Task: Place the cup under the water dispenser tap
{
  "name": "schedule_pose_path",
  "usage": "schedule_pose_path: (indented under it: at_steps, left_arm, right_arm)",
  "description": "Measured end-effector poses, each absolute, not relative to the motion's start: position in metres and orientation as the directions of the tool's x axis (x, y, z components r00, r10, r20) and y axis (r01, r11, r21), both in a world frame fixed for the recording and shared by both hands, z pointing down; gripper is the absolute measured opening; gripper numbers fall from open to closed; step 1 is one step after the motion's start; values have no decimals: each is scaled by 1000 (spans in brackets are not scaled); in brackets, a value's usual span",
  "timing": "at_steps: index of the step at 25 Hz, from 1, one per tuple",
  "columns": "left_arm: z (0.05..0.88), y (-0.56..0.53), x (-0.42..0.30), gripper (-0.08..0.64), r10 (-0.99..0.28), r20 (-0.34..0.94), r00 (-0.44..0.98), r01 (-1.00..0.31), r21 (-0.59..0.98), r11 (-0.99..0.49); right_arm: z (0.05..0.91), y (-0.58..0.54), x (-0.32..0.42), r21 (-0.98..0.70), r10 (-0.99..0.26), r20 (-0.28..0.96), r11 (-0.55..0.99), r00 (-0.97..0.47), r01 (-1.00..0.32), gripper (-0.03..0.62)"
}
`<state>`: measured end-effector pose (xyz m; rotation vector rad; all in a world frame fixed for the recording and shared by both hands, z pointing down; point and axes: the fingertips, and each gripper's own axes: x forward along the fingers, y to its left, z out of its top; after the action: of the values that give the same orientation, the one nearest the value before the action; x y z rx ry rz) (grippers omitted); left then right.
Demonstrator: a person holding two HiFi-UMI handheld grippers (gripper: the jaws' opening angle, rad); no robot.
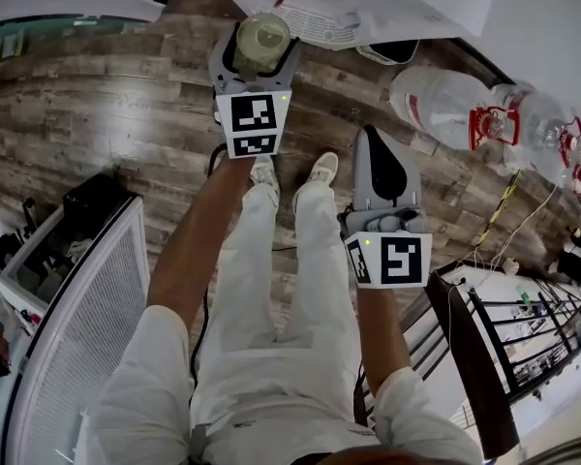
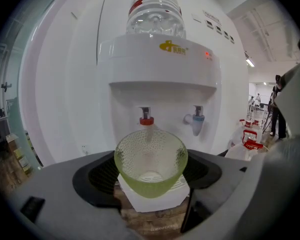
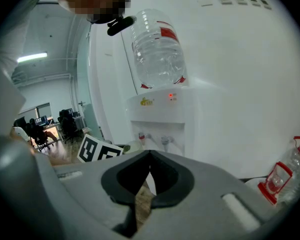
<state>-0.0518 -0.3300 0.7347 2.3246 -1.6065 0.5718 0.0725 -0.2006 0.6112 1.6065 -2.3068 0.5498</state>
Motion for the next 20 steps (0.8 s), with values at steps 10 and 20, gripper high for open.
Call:
schedule_pose_path:
  at_steps: [10,20]
  left_arm:
    - [780,-349,-48,374,-802,505,318,-936,34,-350]
    - [813,-373,-44,374,-788,523,325,-925,2,-380]
  right_arm:
    - [629,-208,71,-157,-830,442,302,-341,-940,-2]
    - [647,-212,74,-158,-821,463,294,-333,-943,-2]
